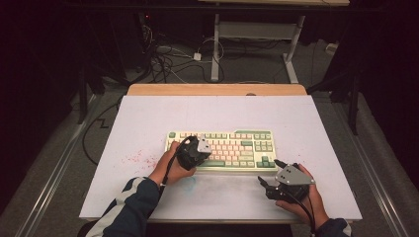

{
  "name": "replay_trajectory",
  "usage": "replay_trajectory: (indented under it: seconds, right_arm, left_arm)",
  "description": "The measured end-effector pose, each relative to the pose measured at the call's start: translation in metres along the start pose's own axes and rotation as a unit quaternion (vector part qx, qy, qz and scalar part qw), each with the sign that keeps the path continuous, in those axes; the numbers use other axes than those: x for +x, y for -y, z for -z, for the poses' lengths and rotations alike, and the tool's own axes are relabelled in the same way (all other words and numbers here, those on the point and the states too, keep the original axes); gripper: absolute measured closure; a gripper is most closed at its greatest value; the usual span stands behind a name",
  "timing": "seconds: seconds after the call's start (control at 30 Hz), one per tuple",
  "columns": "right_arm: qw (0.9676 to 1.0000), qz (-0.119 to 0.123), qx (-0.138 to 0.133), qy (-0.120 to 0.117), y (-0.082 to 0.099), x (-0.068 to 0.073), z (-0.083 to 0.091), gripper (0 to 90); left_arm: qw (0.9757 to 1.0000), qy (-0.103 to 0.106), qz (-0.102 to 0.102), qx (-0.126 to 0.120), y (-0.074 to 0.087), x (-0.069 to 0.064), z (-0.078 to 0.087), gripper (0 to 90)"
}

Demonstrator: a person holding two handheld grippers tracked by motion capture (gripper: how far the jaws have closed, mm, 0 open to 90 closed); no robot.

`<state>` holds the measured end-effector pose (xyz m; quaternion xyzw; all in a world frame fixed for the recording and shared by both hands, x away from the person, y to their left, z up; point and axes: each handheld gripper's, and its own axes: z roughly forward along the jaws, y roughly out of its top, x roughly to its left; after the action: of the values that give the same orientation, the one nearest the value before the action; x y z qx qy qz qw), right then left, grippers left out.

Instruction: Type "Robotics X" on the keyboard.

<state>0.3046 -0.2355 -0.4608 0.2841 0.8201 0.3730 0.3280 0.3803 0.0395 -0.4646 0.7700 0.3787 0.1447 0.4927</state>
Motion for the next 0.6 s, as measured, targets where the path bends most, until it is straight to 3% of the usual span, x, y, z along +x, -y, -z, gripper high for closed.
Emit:
replay_trajectory:
  seconds: [0.2,0.43,0.6]
  right_arm:
    - [1.0,0.005,0.008,-0.002,0.0,0.002,-0.002,25.7]
    - [1.0,0.003,0.003,0.001,0.0,0.0,0.0,25.7]
    - [1.0,0.003,0.002,0.001,0.0,0.0,0.001,25.8]
  left_arm:
    - [0.9999,-0.003,-0.011,0.004,0.003,-0.001,-0.002,87.4]
    - [0.9993,-0.001,-0.017,-0.033,-0.004,0.0,0.011,82.1]
    - [0.998,-0.011,-0.02,-0.059,-0.006,0.002,0.018,61.5]
